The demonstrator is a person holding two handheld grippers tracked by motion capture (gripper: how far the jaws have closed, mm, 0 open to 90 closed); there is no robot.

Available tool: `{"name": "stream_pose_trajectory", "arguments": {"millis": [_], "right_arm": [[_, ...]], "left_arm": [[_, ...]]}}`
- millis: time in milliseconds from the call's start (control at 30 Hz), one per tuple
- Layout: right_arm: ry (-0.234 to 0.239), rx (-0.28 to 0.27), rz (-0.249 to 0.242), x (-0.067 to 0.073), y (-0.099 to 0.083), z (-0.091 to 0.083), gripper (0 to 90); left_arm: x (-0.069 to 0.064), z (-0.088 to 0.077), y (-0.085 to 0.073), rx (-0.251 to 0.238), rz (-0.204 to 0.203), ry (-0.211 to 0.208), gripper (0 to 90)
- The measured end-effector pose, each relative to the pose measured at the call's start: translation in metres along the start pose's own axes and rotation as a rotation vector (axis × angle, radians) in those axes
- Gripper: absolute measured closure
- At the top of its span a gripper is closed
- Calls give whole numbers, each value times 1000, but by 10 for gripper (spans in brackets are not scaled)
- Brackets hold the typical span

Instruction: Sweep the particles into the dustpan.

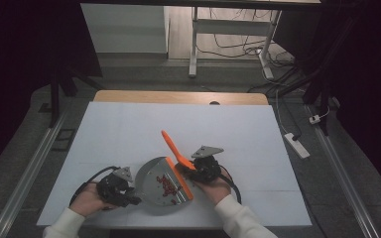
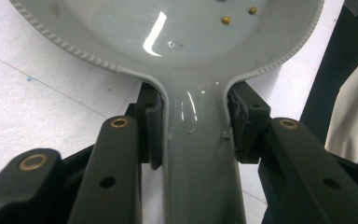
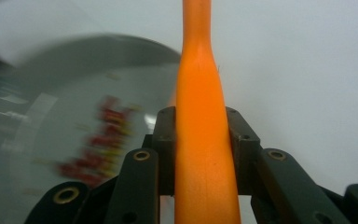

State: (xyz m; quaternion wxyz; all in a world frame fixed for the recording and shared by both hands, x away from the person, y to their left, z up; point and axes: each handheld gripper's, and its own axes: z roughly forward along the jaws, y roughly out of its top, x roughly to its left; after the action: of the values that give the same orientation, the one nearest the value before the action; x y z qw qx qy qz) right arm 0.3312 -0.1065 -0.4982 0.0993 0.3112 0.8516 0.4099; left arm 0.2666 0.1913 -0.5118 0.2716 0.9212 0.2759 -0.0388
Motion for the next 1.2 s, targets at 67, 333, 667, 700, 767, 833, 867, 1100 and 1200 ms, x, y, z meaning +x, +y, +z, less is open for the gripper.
{"name": "stream_pose_trajectory", "arguments": {"millis": [67, 333, 667, 700, 767, 833, 867, 1100, 1200], "right_arm": [[40, -18, 17, 5, 2, 2, 698], [30, -104, 18, -3, 11, -21, 698], [-119, -47, 40, -35, -7, -45, 698], [-127, -35, 34, -35, -10, -45, 698], [-128, -10, 39, -32, -15, -45, 698], [-121, 10, 27, -27, -19, -44, 698], [-121, 23, 21, -24, -21, -43, 698], [-94, 26, -5, -1, -29, -41, 697], [-88, 30, -38, 9, -28, -38, 697]], "left_arm": [[0, 0, 0, -2, 0, 0, 616], [0, 0, -1, -4, 1, 1, 616], [-1, -3, -2, 1, 7, -3, 616], [-2, -3, -2, 1, 7, -3, 616], [-2, -3, -2, 3, 6, 0, 616], [-3, -4, -1, 5, 6, 1, 616], [-3, -4, -1, 6, 5, 2, 616], [-4, -2, 0, 4, 0, 3, 616], [-4, -2, 0, 6, 2, 2, 616]]}}
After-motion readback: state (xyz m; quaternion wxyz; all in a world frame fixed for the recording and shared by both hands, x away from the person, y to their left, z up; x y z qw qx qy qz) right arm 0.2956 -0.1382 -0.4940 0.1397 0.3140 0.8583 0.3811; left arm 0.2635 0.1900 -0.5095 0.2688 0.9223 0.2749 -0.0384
